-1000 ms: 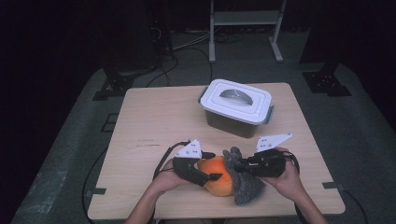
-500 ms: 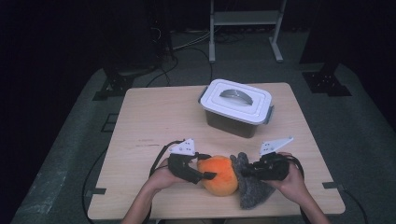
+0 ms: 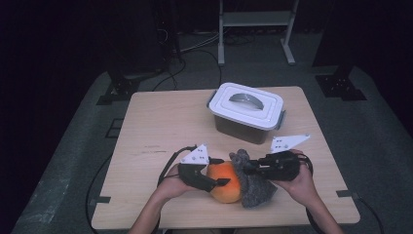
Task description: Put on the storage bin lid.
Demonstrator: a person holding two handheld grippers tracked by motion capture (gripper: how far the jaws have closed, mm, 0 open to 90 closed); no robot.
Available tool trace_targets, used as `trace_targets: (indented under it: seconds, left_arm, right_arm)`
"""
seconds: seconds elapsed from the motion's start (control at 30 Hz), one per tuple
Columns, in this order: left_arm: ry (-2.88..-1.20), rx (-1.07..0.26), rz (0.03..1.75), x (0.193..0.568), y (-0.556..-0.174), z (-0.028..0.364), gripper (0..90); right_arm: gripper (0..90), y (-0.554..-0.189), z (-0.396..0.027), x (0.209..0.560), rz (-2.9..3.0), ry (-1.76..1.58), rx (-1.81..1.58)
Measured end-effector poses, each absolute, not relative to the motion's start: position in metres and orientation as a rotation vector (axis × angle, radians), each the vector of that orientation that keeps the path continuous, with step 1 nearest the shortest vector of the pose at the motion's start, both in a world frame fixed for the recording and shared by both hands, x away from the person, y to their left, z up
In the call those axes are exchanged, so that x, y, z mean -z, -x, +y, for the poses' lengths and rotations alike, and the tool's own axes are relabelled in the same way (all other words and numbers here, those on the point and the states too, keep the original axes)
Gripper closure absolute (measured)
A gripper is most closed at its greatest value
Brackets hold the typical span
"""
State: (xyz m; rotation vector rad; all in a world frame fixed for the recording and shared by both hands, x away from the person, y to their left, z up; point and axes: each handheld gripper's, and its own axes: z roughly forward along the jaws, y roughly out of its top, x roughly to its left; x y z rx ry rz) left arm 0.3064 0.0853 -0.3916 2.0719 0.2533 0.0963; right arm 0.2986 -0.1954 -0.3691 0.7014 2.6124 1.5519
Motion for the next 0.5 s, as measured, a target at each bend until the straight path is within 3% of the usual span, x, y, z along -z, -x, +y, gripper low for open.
trace_targets:
  seconds: [0.23,0.33,0.5]
  left_arm:
    - [-2.079,-0.027,0.269,0.402,-0.313,0.090,10.3]
    - [-2.057,0.018,0.287,0.408,-0.317,0.094,9.9]
    - [-2.044,0.072,0.269,0.415,-0.317,0.089,19.0]
  right_arm:
    - [75.6,-0.301,-0.199,0.384,2.655,-0.732,-1.502]
    - [75.6,-0.301,-0.206,0.389,2.654,-0.763,-1.513]
    - [75.5,-0.299,-0.217,0.400,2.671,-0.806,-1.533]
